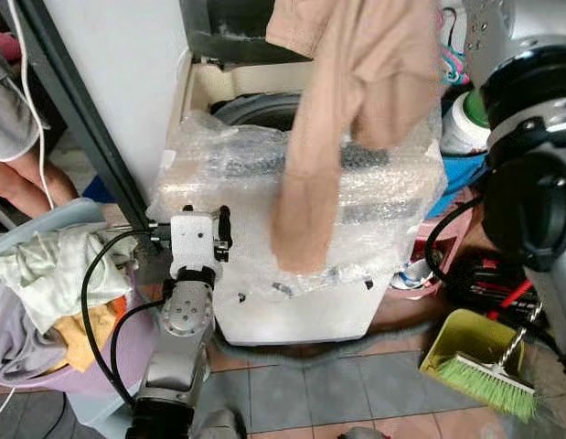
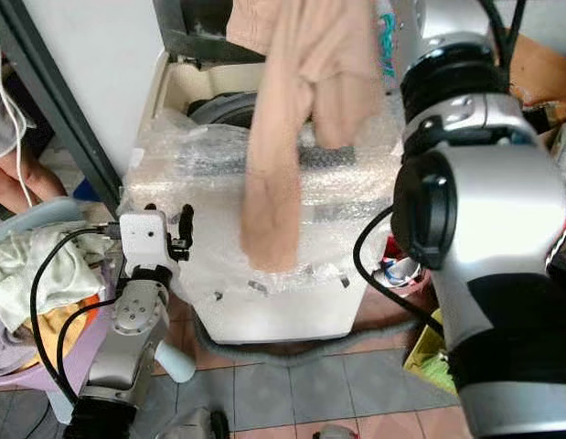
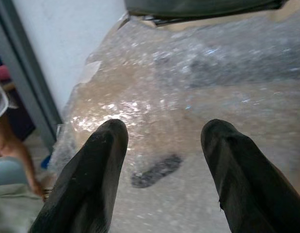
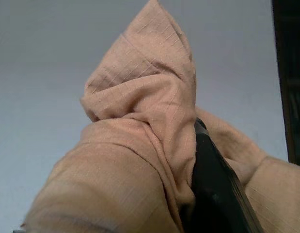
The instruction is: Clothes washing
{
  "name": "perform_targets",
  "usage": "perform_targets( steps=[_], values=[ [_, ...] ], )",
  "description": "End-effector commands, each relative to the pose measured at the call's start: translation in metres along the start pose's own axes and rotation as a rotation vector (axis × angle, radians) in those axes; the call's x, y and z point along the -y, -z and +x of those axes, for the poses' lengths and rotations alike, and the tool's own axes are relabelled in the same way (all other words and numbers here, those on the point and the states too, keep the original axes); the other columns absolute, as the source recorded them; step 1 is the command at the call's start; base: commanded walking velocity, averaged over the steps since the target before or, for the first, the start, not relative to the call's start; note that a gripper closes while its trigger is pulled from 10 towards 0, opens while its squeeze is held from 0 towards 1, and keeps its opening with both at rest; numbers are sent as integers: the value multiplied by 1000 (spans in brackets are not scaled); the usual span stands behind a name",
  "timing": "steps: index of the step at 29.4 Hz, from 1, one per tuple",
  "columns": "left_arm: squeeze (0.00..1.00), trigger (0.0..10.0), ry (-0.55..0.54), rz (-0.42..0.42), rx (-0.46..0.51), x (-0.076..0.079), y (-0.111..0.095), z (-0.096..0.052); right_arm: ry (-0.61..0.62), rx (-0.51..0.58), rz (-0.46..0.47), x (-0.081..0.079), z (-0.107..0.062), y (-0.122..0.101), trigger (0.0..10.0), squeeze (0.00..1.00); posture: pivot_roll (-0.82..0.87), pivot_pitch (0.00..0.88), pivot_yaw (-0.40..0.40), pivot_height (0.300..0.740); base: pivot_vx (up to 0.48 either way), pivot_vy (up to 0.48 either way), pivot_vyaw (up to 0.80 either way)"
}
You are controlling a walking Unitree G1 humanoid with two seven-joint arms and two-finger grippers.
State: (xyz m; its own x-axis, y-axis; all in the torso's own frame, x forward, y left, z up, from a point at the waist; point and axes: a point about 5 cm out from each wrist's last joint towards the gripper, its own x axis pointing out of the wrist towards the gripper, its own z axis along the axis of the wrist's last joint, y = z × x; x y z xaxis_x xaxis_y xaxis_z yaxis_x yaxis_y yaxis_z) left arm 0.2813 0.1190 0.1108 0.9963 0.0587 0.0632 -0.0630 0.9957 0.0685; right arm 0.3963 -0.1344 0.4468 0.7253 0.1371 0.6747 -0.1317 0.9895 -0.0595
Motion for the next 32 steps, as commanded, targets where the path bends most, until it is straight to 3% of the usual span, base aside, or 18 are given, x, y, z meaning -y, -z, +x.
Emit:
perform_targets(
  steps=[1,2,4,6,8,9,10,11,12,13,15,18,21,25,26,28,29,32],
  values=[
    [0,10000,-40,20,-10,-4,1,3,-17,23,33,-11,4,-7,0,0,-69,0,57,740,0,0,0],
    [0,10000,-62,29,-16,-6,3,4,-72,-27,7,-23,-1,9,0,0,-62,0,50,740,0,0,0],
    [0,10000,-68,30,-19,-5,3,5,-107,-56,-10,-30,-4,18,0,0,-62,0,50,740,0,0,0],
    [0,10000,-59,13,-8,-3,0,5,-187,-196,-48,-41,-21,54,0,0,-66,0,47,740,0,0,0],
    [0,10000,-39,7,-23,0,4,2,-290,-360,-38,-50,-47,96,0,0,-66,0,46,740,0,0,0],
    [0,10000,-39,7,-23,0,4,2,-290,-360,-38,-50,-47,96,0,0,-66,0,46,740,0,0,0],
    [0,10000,-21,5,-28,2,6,0,-411,-465,-70,-54,-74,126,1529,0,-70,0,48,740,0,0,0],
    [0,10000,-9,4,-28,4,6,0,-475,-531,-86,-53,-92,143,5608,0,-72,0,52,740,0,0,0],
    [0,10000,-6,4,-28,4,6,0,-486,-550,-90,-52,-97,147,5608,0,-72,0,52,740,0,0,0],
    [0,10000,-5,5,-28,4,6,0,-506,-588,-97,-50,-104,154,10000,0,-75,0,57,740,0,0,0],
    [0,10000,0,7,-29,5,6,1,-555,-671,-108,-42,-127,172,10000,0,-82,0,64,740,0,0,0],
    [0,10000,18,9,-26,6,5,2,-610,-697,-126,-33,-147,182,10000,0,-88,0,73,740,0,0,0],
    [0,10000,39,10,-30,9,5,3,-565,-713,-122,-19,-162,188,10000,0,-94,0,84,740,0,0,0],
    [0,10000,57,11,-32,10,5,3,-549,-675,-151,-15,-165,186,10000,0,-93,0,87,740,0,0,0],
    [0,10000,74,-11,-13,8,2,4,-509,-597,-130,-14,-162,179,10000,0,-91,0,87,740,0,0,0],
    [0,10000,79,-17,-7,7,1,4,-501,-578,-125,-14,-162,176,10000,0,-91,0,87,740,0,0,0],
    [0,10000,55,-8,1,2,0,4,-490,-486,-122,-15,-162,166,10000,0,-80,0,83,740,0,0,0],
    [0,10000,40,7,5,-3,0,4,-489,-434,-105,-17,-166,158,10000,0,-79,0,83,740,0,0,533]
  ],
)
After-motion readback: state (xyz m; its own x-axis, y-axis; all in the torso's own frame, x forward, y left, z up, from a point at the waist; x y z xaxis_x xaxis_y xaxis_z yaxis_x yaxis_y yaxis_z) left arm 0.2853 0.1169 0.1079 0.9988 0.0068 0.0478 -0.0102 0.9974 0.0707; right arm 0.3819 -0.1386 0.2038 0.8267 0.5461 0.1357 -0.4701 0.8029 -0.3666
